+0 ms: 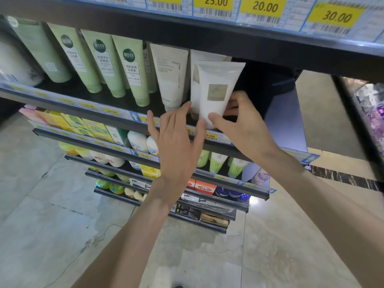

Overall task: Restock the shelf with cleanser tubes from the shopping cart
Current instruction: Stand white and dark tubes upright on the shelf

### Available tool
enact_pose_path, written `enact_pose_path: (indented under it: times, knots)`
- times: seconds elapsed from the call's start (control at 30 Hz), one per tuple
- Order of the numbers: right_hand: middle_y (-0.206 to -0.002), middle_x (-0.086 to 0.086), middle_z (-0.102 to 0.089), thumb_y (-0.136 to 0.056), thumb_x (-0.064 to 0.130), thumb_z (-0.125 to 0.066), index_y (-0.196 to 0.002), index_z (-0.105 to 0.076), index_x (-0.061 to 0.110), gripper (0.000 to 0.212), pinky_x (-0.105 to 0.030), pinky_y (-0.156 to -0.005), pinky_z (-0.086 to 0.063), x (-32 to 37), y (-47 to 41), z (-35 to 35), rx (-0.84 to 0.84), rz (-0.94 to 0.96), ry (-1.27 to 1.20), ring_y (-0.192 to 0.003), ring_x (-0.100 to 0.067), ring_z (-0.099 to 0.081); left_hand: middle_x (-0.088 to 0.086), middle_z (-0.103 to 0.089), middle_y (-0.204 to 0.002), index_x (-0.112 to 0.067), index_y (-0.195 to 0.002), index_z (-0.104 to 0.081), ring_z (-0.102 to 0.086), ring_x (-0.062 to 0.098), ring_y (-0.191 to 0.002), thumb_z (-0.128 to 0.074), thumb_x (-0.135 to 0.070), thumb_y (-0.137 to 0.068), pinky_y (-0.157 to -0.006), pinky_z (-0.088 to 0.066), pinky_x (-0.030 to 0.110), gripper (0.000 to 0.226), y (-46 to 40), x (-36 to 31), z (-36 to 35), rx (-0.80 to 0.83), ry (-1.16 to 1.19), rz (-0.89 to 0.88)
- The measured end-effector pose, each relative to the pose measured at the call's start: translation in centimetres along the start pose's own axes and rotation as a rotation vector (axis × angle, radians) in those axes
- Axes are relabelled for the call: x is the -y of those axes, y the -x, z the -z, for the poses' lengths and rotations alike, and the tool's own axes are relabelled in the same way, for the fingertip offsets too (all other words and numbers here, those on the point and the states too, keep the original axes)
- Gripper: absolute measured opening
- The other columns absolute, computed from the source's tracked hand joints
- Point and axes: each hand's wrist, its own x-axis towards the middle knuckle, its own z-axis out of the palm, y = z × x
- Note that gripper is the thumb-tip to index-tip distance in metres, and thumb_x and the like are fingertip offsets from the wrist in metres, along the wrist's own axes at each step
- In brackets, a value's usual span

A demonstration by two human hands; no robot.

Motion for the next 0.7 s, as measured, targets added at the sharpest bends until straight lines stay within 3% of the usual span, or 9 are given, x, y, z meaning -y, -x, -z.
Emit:
enact_pose_path:
  times: [0.17,0.4,0.7]
  knots:
    - [-0.120,0.013,-0.062,-0.091,0.033,-0.075,-0.124,-0.051,0.028,0.041,-0.010,-0.081,-0.049,0.3,0.3,0.1,-0.003,0.016,-0.016,-0.102,0.007,-0.060,-0.012,-0.070,-0.121,-0.021,-0.138,-0.061,-0.054,0.011,-0.124,-0.040,-0.034,-0.106,-0.127,-0.007,0.055,0.040,-0.6,0.0,0.4,0.047,0.062,0.038]
    - [-0.112,0.015,-0.062,-0.089,0.031,-0.078,-0.116,-0.051,0.030,0.038,-0.004,-0.077,-0.047,0.3,0.4,-0.2,-0.049,0.028,-0.036,-0.097,0.010,-0.060,-0.010,-0.072,-0.112,-0.021,-0.138,-0.062,-0.056,0.014,-0.120,-0.040,-0.035,-0.108,-0.127,-0.008,0.056,0.040,-0.1,0.0,0.3,0.075,0.028,-0.022]
    - [-0.113,0.010,-0.065,-0.088,0.031,-0.079,-0.123,-0.056,0.022,0.043,-0.012,-0.083,-0.052,0.6,0.1,-1.2,-0.048,0.048,-0.039,-0.098,0.005,-0.061,-0.016,-0.065,-0.124,-0.024,-0.142,-0.053,-0.054,0.007,-0.124,-0.055,-0.043,-0.100,-0.127,-0.009,0.048,0.046,-1.1,-0.4,1.5,0.094,0.141,0.036]
